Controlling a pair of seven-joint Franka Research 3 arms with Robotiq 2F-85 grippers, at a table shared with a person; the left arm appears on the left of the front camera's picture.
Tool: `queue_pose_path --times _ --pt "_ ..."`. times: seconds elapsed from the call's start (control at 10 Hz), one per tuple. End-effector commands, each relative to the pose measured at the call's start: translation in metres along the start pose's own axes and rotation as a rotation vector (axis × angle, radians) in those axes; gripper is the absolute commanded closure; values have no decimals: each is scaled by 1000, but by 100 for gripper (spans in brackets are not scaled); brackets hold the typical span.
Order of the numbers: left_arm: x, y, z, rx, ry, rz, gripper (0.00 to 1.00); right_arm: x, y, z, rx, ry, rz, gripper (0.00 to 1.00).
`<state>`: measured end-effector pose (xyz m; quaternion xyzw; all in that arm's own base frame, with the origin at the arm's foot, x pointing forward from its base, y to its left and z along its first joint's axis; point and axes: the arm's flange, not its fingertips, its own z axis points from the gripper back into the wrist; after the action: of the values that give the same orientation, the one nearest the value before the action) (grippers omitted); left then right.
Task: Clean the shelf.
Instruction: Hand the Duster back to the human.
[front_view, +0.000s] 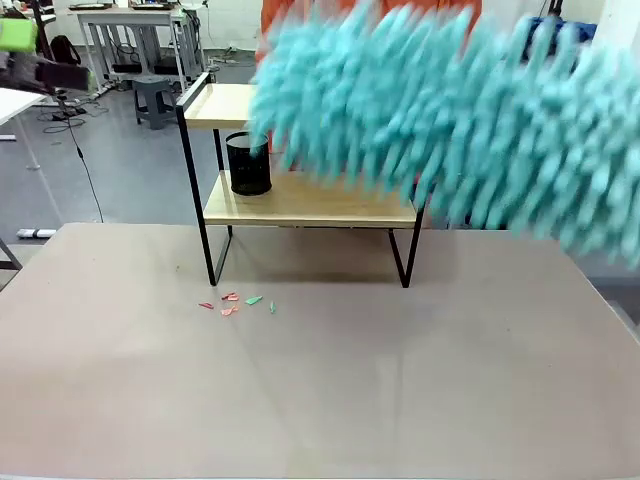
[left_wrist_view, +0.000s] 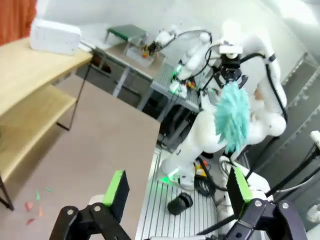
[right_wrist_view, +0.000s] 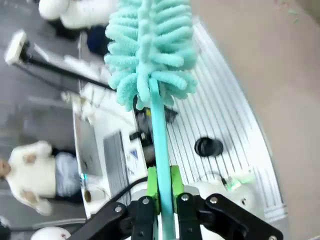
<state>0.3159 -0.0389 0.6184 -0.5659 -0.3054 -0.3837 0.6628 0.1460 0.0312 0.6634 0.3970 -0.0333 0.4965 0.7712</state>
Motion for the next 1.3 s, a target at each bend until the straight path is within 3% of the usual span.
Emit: queue_pose_path --times 0.0,0.1,0.6,1.2 --pt "-7 3 -11 9 87 -39 0 24 -12 -6 -41 140 71 87" --pt "-11 6 -21 9 104 -43 0 31 -18 -19 -24 190 80 87" --pt "-33 15 -114 -114 325 -15 0 58 -65 -41 1 140 -25 87" --pt "-42 16 -179 -216 377 -27 0 53 -99 -40 115 79 -54 87"
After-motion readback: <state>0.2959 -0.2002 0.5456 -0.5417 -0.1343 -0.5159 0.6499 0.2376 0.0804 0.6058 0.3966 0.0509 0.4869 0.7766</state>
